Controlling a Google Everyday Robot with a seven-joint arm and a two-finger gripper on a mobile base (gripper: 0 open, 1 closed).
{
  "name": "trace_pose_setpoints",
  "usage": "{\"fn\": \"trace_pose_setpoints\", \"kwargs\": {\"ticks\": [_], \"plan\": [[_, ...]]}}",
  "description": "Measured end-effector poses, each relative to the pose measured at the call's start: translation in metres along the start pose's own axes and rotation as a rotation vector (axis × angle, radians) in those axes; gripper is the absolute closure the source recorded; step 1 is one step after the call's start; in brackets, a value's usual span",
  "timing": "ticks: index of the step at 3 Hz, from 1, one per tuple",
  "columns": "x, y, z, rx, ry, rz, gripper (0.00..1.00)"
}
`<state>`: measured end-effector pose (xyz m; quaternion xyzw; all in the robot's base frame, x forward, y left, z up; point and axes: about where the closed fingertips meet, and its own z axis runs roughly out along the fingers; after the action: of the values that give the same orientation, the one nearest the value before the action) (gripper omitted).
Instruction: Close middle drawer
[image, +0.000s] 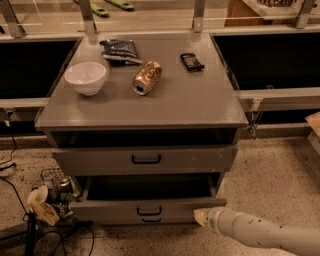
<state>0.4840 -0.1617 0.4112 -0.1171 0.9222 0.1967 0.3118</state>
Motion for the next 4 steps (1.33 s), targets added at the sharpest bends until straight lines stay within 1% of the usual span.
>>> {"fn": "trace_pose_setpoints", "kwargs": {"ticks": [1, 2, 3, 4], "plan": [[-0.007, 0.001, 0.009, -0.015, -0.016, 0.003, 1.0], [-0.016, -0.003, 0.019, -0.019, -0.018, 0.009, 1.0], [-0.016, -0.003, 0.019, -0.019, -0.018, 0.009, 1.0], [-0.018, -0.006, 0.031, 0.001, -0.028, 0.049, 1.0]]}}
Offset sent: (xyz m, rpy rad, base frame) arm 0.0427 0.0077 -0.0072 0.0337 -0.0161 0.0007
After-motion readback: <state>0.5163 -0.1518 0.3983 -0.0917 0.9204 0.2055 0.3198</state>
